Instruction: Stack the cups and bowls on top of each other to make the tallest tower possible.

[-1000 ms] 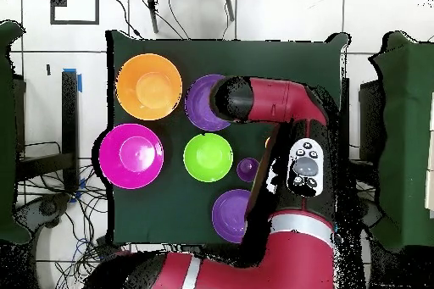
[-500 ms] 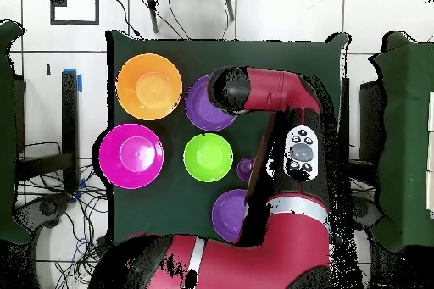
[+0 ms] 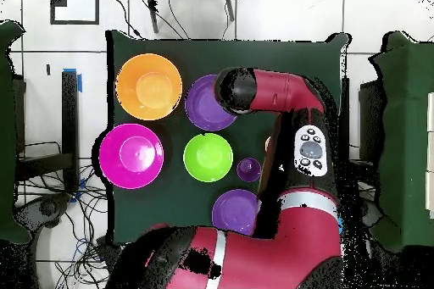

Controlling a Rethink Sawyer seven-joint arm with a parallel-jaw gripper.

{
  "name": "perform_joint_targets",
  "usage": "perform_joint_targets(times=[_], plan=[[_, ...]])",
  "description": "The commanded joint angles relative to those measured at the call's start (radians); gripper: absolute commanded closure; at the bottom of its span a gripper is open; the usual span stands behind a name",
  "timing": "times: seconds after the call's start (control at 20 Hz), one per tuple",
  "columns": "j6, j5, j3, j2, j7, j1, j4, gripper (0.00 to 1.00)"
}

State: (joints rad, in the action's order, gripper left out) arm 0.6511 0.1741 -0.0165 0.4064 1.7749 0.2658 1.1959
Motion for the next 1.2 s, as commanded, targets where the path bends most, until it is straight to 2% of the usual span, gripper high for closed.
perform_joint_targets(times=[0.05, 0.4, 0.6, 0.95, 1.2], plan=[[-0.088, 0.041, 0.155, 0.008, -0.094, 0.048, 0.09, 0.0], [-0.255, 0.085, 0.206, 0.053, -0.068, 0.115, 0.259, 0.0], [-0.308, 0.117, 0.225, 0.044, -0.075, 0.144, 0.29, 0.0], [-0.291, 0.137, 0.244, 0.065, -0.086, 0.163, 0.303, 0.0], [-0.304, 0.156, 0.291, 0.075, -0.105, 0.211, 0.333, 0.0]])
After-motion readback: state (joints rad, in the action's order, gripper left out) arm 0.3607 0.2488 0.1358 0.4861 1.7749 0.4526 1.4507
